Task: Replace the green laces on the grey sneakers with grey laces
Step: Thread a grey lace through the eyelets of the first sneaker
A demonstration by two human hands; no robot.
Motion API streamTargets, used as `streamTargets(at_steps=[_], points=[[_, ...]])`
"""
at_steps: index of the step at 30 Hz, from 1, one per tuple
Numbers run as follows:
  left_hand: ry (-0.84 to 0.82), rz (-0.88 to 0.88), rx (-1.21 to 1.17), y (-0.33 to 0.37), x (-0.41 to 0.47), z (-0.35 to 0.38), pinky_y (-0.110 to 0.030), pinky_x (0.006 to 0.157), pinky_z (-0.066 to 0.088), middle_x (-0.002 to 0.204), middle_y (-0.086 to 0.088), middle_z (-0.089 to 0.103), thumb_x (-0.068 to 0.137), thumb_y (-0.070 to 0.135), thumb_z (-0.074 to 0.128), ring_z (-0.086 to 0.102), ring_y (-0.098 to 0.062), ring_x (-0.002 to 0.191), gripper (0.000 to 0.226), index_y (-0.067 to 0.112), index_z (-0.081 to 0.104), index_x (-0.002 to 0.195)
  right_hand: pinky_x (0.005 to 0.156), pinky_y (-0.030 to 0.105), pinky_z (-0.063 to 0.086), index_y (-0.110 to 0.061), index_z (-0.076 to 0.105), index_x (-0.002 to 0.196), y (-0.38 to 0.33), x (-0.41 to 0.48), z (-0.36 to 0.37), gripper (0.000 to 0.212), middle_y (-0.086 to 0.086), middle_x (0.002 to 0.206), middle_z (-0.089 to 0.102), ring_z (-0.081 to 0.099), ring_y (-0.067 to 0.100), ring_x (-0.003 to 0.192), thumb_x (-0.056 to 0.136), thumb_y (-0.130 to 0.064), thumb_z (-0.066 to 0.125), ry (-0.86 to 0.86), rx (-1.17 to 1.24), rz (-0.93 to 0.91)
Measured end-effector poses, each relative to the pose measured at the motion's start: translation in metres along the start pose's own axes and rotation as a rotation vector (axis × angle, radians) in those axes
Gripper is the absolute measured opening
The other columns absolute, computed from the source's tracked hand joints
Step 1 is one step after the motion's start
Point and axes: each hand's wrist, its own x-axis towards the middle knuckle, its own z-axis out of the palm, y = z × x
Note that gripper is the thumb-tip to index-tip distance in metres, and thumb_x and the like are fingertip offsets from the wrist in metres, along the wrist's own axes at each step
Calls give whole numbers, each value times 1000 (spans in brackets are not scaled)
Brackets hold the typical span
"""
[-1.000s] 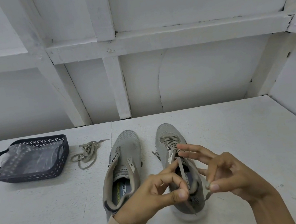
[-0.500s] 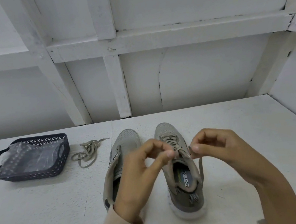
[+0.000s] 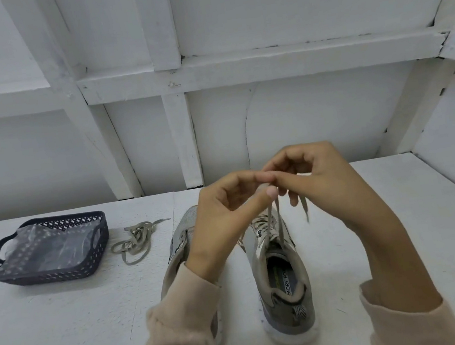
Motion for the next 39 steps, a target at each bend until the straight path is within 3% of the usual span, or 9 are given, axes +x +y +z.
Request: streamTargets(at_steps=[2,5,9,15,20,24,28,31,39], points=[[-17,-12,-80,-2,4,-1,-23,80,53,88,-2,73,82,-7,68,70,-15,87,20,0,68,100,51,19,45,-11,74,85,-2,5,-2,13,3,66,67,54,7,52,87,-1,66,12,26,-3],[-24,30,-65,-7,9,-4,-34,98,51,105,-7,73,83,-8,66,67,-23,106,30,6,68,110,55,22,46,-17,75,86,-3,10,-6,23,0,69,68,57,11,60,88,0,62,-8,56,-6],[90,75,-43,-14,16,3,-29,89,54,97,-3,75,83,-14,65,69,-15,93,31,7,70,105,65,20,52,-20,75,90,-6,13,-9,24,-6,79,73,62,2,69,89,0,61,-90,68,4],[185,158,-15,-19,18,9,-24,79,54,94,2,76,82,-6,69,71,-12,89,27,15,72,99,82,23,55,-17,73,98,-1,11,-10,32,4,91,73,69,14,91,82,10,66,-126,76,-33],[165,191,-80,-23,15,8,-28,81,56,100,2,73,87,-8,63,70,-16,94,30,13,67,107,71,24,55,-12,74,98,0,14,-10,27,12,87,72,70,18,81,78,6,73,-88,135,-82],[87,20,-26,-33,17,2,-36,82,58,119,-2,66,83,-7,69,65,-18,107,42,15,59,119,64,22,51,-8,74,92,1,17,-10,18,11,82,70,62,12,67,81,5,70,2,144,-104],[-62,-102,216,-43,17,1,-43,80,59,99,3,72,81,12,77,67,-15,97,22,18,71,100,68,24,53,-8,74,91,1,18,-11,15,11,81,69,61,21,63,82,3,69,10,142,-111],[-56,-104,235,-45,17,3,-37,76,59,87,7,73,83,11,76,68,-12,81,11,21,73,88,67,26,55,-5,72,92,0,19,-12,13,14,81,68,60,20,63,83,4,68,37,169,-136],[-7,-107,188,-45,18,-2,-33,71,60,81,-6,73,79,10,78,71,-24,74,9,8,74,87,60,28,53,2,69,94,5,23,-12,15,13,80,69,62,27,68,80,0,72,157,306,-169]])
